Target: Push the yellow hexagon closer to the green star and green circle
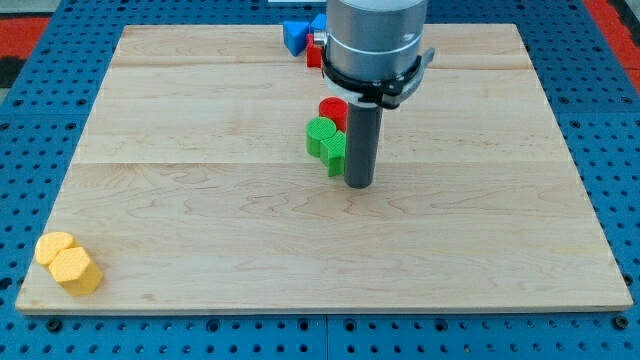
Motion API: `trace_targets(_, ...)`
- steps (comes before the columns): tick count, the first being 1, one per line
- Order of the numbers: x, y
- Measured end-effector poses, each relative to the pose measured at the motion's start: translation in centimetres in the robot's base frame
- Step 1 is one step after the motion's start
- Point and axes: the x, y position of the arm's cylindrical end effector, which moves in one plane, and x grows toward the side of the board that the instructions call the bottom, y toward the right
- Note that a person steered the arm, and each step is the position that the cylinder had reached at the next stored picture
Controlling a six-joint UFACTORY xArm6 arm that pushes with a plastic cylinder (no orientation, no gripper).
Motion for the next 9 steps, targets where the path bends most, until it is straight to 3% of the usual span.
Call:
trace_targets(2,-1.8,0.1)
trace_targets(4,9.7,-2.4)
trace_targets(5,11.1,-8.7)
trace_targets(6,8.8,-13.4)
trace_targets(7,3.8,-19.3)
trace_targets(8,2.1,-29.1)
trace_targets(9,2.1,-34.2)
